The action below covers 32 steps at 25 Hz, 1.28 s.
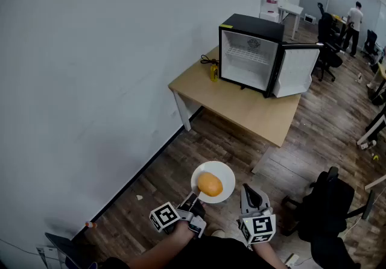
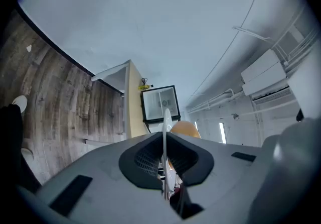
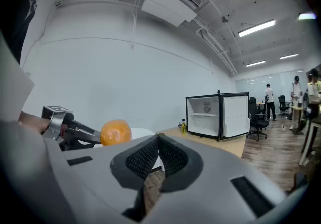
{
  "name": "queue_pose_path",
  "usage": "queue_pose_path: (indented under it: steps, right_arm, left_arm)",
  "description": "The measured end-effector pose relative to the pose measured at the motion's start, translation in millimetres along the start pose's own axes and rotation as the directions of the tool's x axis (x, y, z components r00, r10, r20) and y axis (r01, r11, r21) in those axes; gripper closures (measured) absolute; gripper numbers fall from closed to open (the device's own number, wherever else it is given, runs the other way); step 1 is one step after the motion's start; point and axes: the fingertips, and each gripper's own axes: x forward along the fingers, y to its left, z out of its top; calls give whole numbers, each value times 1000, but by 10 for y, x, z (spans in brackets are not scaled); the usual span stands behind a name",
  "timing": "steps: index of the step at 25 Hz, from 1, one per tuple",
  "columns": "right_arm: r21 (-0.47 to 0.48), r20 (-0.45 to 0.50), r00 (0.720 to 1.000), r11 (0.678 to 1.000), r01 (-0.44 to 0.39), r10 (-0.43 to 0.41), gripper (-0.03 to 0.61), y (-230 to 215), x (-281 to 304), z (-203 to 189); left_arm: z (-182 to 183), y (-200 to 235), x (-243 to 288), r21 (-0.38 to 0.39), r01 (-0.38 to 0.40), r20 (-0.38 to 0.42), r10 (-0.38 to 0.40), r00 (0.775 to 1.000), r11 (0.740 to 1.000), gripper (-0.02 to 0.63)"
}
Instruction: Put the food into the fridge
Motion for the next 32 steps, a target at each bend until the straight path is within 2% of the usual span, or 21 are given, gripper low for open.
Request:
queue_pose_path:
  steps: [4,9,14,21,26,30,32]
  right_arm:
    - [-6,8,1000,1000,-12,12,518,-38,62,-8]
    - [73,22,999,996,-41,40,518,-63,151,-36]
    - [55,3,998,997,-55,55,518,-80,396,-36]
    - [51,1,1000,999,-9,9,518,-269,897,5]
    - [54,-19,999,998,45,-44,518,-480,1401,126]
    - [45,-28,997,996,70,-69,518,-602,1825,292]
    - [30,-36,995,995,92,-91,518,-647,2017,352]
  left_arm:
    - [5,13,52,5,-3,6,3,1000,1000,591]
    - [142,90,63,1,-21,36,21,999,1000,591]
    - [373,178,219,-4,-23,48,23,999,1000,591]
    - [649,222,822,-8,30,-22,-30,999,1000,591]
    - [960,295,1294,7,-6,-77,7,997,1000,591]
    - [1210,176,1727,34,36,-145,-31,989,999,591]
    - [1319,165,1918,32,25,-181,-19,983,999,591]
